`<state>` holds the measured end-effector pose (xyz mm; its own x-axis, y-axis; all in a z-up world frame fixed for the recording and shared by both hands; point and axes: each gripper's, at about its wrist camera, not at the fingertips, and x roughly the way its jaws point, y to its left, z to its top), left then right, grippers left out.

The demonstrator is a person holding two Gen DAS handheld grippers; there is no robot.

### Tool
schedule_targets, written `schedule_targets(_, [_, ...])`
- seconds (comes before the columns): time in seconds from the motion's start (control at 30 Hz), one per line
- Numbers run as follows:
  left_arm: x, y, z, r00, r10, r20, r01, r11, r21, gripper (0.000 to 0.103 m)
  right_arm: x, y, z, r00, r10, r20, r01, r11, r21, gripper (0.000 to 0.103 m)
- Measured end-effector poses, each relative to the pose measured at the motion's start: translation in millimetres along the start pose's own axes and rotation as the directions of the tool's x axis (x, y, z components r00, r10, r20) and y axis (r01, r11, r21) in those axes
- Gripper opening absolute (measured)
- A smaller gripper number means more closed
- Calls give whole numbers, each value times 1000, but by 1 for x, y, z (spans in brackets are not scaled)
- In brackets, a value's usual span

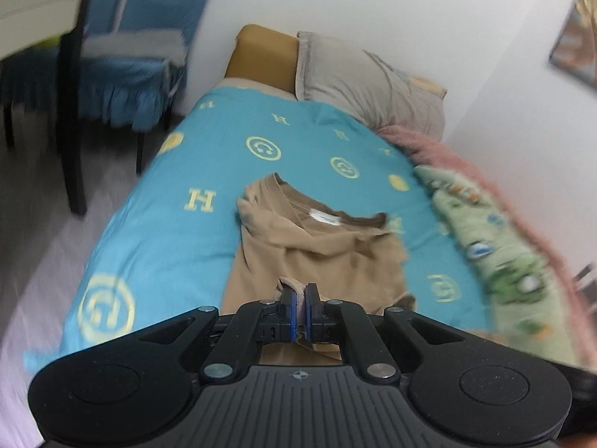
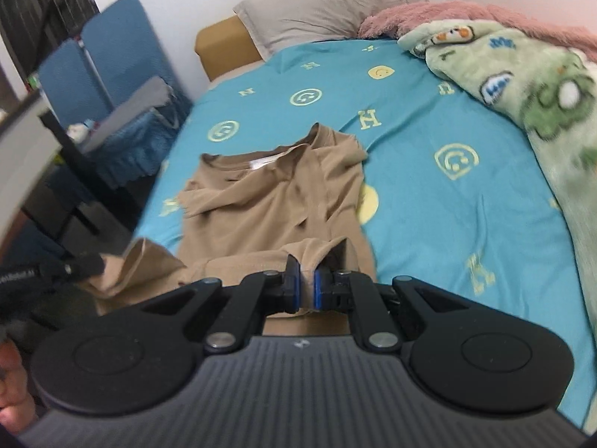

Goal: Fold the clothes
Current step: 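Fold the hem up toward the collar with both grippers and open them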

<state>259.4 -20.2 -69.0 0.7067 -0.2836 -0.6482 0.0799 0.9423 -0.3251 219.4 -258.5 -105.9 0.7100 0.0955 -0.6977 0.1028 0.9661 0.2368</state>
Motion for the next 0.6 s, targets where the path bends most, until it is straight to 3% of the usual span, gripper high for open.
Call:
schedule_targets(0.23, [99,17,-23,993,85,-84,-82,996,37,5,91,-15,-14,996,-37,-80,34,999,-38,11])
schedule_targets(0.4, [104,20,-34,991,92,-102,-84,993,77,8,96,-15,-16,995,-44,-85,41,999,-29,13])
schedule_targets(0.47, [94,15,-33,991,98,-96,-88,991,98,20,89,-14,-14,996,-47,-82,45,999,-28,13])
schedule_targets(0.53, [78,6,-32,992,93,-82,-84,990,112,49,78,-12,-13,996,-46,-71,44,998,-34,15])
schedule_targets(0.57, [68,1,-32,993,97,-68,-87,988,126,54,70,-11,-13,997,-43,-63,40,999,-36,17])
schedule_targets(0.6, [56,-6,-32,993,103,-51,-94,984,150,63,61,-10,-13,998,-39,-55,37,999,-37,29])
